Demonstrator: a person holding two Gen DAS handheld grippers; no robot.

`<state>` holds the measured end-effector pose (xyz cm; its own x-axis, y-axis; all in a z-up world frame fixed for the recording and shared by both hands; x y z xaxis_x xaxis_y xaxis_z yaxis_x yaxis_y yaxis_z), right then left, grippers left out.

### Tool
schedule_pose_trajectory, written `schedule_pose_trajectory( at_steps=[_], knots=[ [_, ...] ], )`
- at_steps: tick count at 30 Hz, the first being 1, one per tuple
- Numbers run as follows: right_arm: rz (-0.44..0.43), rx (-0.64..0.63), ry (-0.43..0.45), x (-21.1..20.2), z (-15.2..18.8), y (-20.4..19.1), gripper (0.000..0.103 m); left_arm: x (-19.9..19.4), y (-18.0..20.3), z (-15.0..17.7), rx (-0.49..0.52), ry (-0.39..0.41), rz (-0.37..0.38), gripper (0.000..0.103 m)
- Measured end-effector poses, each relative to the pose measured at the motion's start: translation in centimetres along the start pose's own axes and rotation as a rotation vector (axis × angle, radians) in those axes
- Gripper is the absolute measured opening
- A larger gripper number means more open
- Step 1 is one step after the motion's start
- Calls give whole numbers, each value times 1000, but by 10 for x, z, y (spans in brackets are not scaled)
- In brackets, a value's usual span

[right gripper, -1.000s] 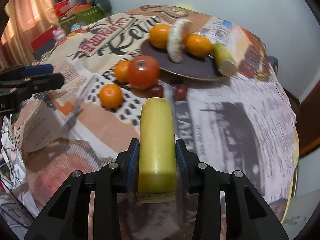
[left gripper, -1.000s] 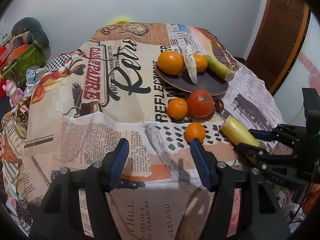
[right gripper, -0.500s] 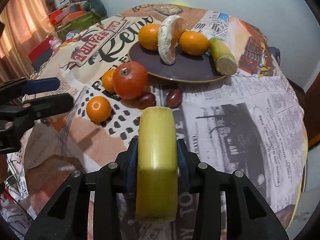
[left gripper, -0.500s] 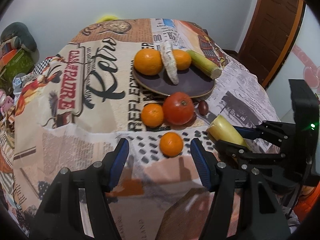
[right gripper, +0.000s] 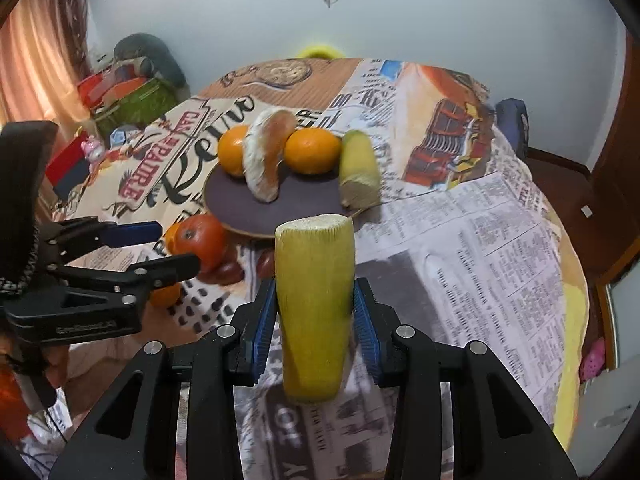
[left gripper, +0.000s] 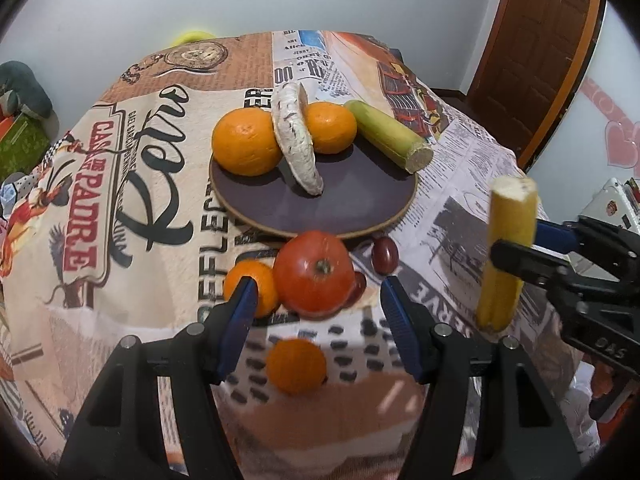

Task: Organize fruits
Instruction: 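Lift the yellow-green vegetable with the right tool while the left tool grasps the red tomato, then lower the vegetable onto the plate with the right tool while the left tool sets down the tomato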

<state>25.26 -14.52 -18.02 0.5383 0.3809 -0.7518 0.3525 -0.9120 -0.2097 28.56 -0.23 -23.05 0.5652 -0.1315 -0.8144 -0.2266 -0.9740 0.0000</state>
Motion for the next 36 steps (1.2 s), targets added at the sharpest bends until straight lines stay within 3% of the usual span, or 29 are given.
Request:
schedule_pose_trajectory(
  at_steps=[9, 15, 24, 36],
  knots=[
    [-24, 22, 9, 4, -3, 7, 35, 20, 1, -11, 12, -11, -30, 63],
    [-34, 43, 17, 3, -8, 10, 35, 24, 2, -11, 52, -6, -82, 47],
    [-31, 59, 50, -5, -20, 11, 35, 15, -3, -10, 22, 4, -40, 44],
    [-43, 44, 111, -11, -51, 1, 35, -14, -27, -32, -34, 91, -31, 44]
  ],
)
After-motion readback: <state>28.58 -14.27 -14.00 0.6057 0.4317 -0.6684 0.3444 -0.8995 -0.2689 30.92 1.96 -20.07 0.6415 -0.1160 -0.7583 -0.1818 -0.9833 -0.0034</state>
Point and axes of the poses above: each gripper's, at about its wrist camera, not at the fingertips, and x roughly the way its jaws point, y to its right, z to its underside, the point moved 4 cm from there along x, roughly the way its jaws point, and after that the axes turned 7 degrees about x, right-handed, at the moved point
